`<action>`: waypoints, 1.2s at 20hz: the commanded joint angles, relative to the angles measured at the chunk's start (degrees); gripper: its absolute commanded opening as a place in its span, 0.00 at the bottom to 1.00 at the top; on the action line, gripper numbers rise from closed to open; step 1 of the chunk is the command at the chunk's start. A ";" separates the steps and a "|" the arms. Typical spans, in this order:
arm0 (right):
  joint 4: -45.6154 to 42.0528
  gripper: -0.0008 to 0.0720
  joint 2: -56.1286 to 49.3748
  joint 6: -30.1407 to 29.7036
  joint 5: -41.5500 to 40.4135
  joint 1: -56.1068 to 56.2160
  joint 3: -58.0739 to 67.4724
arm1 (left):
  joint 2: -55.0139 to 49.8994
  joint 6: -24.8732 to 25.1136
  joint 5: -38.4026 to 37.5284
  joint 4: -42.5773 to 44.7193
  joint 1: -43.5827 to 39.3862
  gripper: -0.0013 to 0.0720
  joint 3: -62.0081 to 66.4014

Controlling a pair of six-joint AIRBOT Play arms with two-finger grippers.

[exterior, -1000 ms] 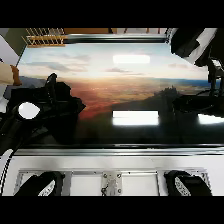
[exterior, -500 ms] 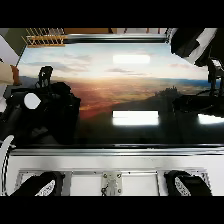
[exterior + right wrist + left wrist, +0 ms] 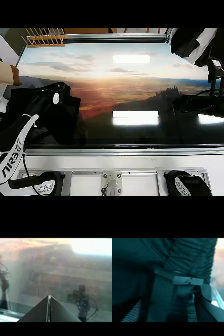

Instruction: Fold the clothes and pants, and hang the long-sleeved shirts on hangers.

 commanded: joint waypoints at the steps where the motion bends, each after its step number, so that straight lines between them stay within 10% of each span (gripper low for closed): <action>1: 0.02 0.05 -0.02 0.00 0.00 0.04 0.07 | -2.29 -0.26 -1.42 0.96 -1.75 0.96 0.09; 2: 0.02 0.05 -0.04 0.00 0.00 0.04 0.07 | -2.32 -0.28 -1.81 0.96 -2.71 0.87 0.09; 4: 0.02 0.05 -0.04 0.00 0.00 0.04 0.07 | -2.29 -0.26 -2.32 0.92 -5.01 0.09 0.11; 5: 0.02 0.05 -0.04 0.00 0.00 0.04 0.07 | -1.84 -0.31 -2.29 0.42 -6.16 0.03 0.13; 11: 0.07 0.05 -0.04 0.20 -1.14 0.07 0.07 | 3.48 0.50 4.04 -19.30 -24.46 0.03 12.66; 18: 0.22 0.05 -0.02 0.17 -1.11 0.04 0.07 | -7.69 0.83 7.10 -19.74 -37.33 0.08 34.27; 20: 0.22 0.05 -0.02 0.17 -1.11 0.04 0.07 | -9.86 0.83 3.10 -19.74 -34.88 1.00 38.27; 24: 0.22 0.05 -0.02 0.17 -1.11 0.04 0.07 | -8.26 0.81 -2.89 -19.98 -22.47 0.95 38.34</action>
